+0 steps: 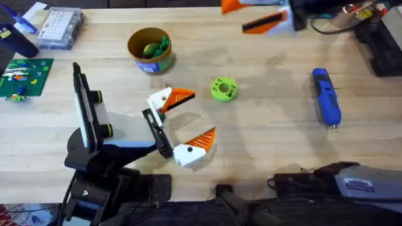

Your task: Pick up the gripper from the table and insert it into the empty holder that is missing its gripper. Then pick up a screw, insert it into the mounting hole, and use the screwdriver to tighten it. Finally, clean up the table by picking up the vegetable and placing it into the bucket.

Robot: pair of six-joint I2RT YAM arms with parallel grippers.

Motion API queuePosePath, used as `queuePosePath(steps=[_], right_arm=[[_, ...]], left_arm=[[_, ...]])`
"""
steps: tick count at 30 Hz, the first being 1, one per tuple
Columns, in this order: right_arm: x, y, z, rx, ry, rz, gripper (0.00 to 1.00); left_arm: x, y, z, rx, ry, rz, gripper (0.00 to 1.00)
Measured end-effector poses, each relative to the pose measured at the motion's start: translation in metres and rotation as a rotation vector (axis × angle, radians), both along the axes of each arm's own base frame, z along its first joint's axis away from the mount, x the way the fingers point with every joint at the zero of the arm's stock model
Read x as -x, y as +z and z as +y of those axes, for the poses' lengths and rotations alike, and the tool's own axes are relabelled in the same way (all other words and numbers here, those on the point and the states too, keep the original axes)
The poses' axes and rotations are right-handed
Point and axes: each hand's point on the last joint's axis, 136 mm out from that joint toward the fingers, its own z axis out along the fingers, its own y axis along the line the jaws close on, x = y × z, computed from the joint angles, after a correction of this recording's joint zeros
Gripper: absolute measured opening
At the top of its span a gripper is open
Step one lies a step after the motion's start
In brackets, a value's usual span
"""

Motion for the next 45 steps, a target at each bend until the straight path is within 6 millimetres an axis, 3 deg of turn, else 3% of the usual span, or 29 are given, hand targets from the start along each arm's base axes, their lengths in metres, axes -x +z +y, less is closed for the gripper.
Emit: queuePosePath(steps=[1,6,9,10,11,15,19,26,35,45], right_arm=[[0.023,-0.007,-0.008,0.036,0.028,0.055,0.996],[0.053,-0.027,-0.009,0.031,0.099,0.154,0.996],[0.066,-0.05,-0.008,-0.01,0.132,0.223,0.996],[0.069,-0.058,-0.007,-0.024,0.137,0.244,0.996],[0.066,-0.08,-0.003,-0.07,0.149,0.238,0.995],[0.06,-0.106,0.014,-0.124,0.154,0.252,0.995],[0.068,-0.124,0.041,-0.182,0.222,0.309,0.995],[0.073,-0.129,0.08,-0.324,0.368,0.393,0.993],[0.075,-0.127,0.087,-0.385,0.411,0.484,0.891],[0.085,-0.125,0.1,-0.401,0.468,0.512,0.638]], left_arm=[[0.0,0.0,0.0,0.0,0.0,0.0,0.993],[0.0,0.0,0.0,0.0,0.0,0.0,0.993],[0.0,0.0,0.0,0.0,0.0,0.0,0.993],[0.0,0.0,0.0,0.0,0.0,0.001,0.993],[0.0,0.0,0.0,0.0,0.0,0.001,0.993],[0.0,0.0,0.0,0.0,0.0,0.001,0.993],[0.0,0.0,0.0,0.0,0.0,0.001,0.993],[0.0,0.0,0.0,0.0,0.0,0.0,0.993],[0.0,0.0,0.0,0.0,0.0,0.0,0.993],[0.0,0.0,0.0,0.0,0.0,0.0,0.993]])
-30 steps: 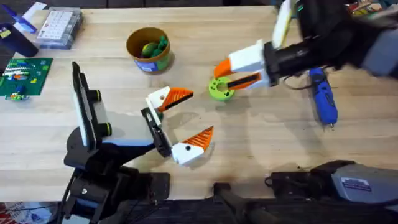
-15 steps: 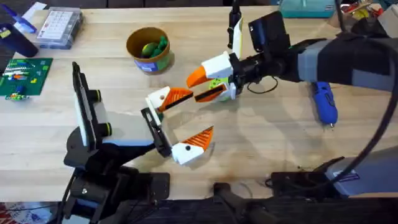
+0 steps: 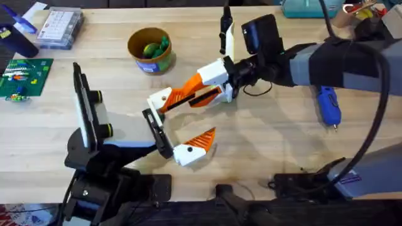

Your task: Pick up the gripper from the table and insert it into the empty holder that is missing its gripper. Then pick up a screw, insert it into the mounting hole, and use the screwdriver to tighten it. Finally, clean up the table by picking up the vegetable and placing it into the bucket.

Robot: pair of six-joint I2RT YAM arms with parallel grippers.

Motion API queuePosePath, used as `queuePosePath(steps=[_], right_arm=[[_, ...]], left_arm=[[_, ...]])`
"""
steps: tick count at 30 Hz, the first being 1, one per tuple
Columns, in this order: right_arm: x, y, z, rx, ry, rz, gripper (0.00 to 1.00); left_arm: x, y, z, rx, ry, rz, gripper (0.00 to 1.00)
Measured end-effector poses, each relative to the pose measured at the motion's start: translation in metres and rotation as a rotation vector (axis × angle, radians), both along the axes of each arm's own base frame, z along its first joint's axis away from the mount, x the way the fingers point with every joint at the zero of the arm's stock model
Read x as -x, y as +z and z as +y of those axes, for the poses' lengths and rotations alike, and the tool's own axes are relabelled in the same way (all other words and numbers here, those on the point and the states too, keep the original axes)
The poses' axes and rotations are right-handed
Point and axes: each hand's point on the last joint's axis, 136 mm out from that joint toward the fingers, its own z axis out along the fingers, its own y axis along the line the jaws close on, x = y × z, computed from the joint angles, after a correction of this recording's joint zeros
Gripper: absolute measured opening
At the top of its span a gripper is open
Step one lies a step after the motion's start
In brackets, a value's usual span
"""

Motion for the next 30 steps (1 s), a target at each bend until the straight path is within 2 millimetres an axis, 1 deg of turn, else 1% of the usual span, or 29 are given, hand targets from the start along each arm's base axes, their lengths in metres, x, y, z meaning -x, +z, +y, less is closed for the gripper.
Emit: queuePosePath(steps=[7,8,9,10,11,12,14,22,24,30], right_arm=[[0.001,0.0,0.0,0.004,0.001,0.016,0.445],[0.001,0.0,0.0,0.005,0.001,0.018,0.397],[0.001,0.0,0.0,0.006,0.001,0.019,0.32],[0.001,0.0,0.0,0.006,0.0,0.02,0.228],[0.001,0.001,0.0,0.006,0.002,0.024,0.113],[0.001,0.001,0.0,0.003,0.005,0.026,0.036],[0.002,0.002,0.0,-0.002,0.008,0.026,0.011],[0.0,0.004,0.001,-0.009,0.007,0.012,0.01],[-0.002,0.007,0.004,-0.017,0.006,-0.006,0.009],[-0.003,0.007,0.011,-0.005,-0.006,-0.013,0.009]], left_arm=[[0.0,0.0,0.0,0.0,0.0,0.0,0.993],[0.0,0.0,0.0,0.0,0.0,0.0,0.993],[0.0,0.0,0.0,0.0,0.0,0.0,0.993],[0.0,0.0,0.0,0.0,0.0,0.0,0.993],[0.0,-0.001,0.0,0.0,0.0,0.006,0.993],[0.0,-0.002,0.0,-0.001,0.0,0.01,0.993],[0.0,-0.002,0.0,-0.001,0.0,0.01,0.993],[0.0,-0.001,0.0,-0.001,0.001,0.009,0.993],[-0.002,0.0,0.001,-0.001,0.011,0.002,0.993],[-0.007,0.0,0.004,-0.002,0.044,0.001,0.993]])
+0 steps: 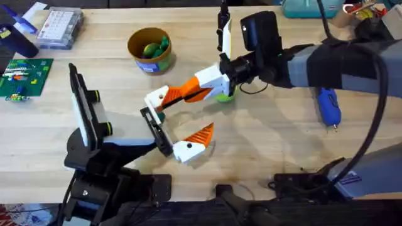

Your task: Pick up the gripper from the table and insert it into the empty holder that is missing its gripper. Then pick up a screw, insert it into the mounting hole, and use the screwdriver to tighten it. Finally, clean up the table by picking up the vegetable and placing it into the bucket.

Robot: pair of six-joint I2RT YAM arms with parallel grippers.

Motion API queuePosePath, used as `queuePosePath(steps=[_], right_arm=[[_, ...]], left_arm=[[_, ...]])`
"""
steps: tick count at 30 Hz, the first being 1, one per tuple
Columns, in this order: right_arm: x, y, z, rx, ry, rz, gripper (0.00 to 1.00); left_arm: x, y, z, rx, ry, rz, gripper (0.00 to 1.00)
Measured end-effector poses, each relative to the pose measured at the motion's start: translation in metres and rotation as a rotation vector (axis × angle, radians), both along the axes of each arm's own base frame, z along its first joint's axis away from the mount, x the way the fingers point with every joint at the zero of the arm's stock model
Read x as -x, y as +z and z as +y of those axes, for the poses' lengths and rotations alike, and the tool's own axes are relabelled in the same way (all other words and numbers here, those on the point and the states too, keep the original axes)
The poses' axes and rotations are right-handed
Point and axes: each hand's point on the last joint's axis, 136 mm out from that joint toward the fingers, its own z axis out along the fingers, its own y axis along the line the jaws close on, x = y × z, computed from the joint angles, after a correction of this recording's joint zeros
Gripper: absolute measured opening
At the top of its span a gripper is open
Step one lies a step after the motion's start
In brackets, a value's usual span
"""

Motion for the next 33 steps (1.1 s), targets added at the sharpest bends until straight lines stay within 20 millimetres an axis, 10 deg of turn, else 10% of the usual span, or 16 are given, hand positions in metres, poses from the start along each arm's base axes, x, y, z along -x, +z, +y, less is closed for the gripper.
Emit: queuePosePath(steps=[33], right_arm=[[0.0002,-0.0023,0.0066,0.008,-0.001,0.004,0.185]], left_arm=[[-0.0002,-0.0005,0.0001,-0.001,0.001,0.003,0.993]])
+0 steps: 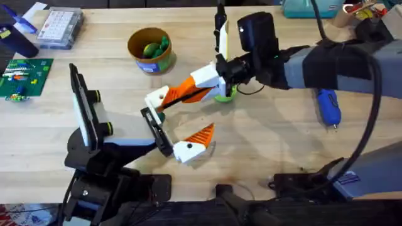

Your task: Pick up the gripper from the table and insert it into the empty holder that is missing its gripper. Then pick up a screw, insert it into the mounting hole, and use the screwdriver to tighten it. Finally, clean up the table by picking up the vegetable and placing it into the bucket.

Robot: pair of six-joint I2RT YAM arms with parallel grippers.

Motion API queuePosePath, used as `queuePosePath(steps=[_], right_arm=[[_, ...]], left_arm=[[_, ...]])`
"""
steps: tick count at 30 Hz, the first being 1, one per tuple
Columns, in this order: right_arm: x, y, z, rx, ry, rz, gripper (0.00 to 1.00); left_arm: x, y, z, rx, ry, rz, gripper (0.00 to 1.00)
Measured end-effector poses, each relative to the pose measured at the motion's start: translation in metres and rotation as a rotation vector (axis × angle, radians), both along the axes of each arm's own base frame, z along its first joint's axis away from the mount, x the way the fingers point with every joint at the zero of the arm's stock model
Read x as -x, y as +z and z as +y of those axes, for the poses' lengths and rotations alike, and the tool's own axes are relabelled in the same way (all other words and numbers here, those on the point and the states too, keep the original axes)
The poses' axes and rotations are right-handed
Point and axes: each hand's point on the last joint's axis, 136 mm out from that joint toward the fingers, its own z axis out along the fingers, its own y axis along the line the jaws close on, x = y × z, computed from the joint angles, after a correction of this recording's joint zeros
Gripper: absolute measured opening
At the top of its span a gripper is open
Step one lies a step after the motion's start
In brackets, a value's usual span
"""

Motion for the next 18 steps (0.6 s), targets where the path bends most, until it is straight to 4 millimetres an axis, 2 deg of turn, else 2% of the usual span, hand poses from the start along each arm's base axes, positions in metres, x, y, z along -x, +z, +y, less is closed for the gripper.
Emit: queuePosePath(steps=[9,18], right_arm=[[0.0022,0.0006,0.0028,-0.004,0.007,-0.011,0.331],[0.0021,0.0006,0.0028,-0.004,0.007,-0.011,0.535]], left_arm=[[0.0049,0.0002,-0.0029,0.002,-0.033,0.0,0.993],[0.0061,0.0002,-0.0036,0.002,-0.041,0.0,0.993]])
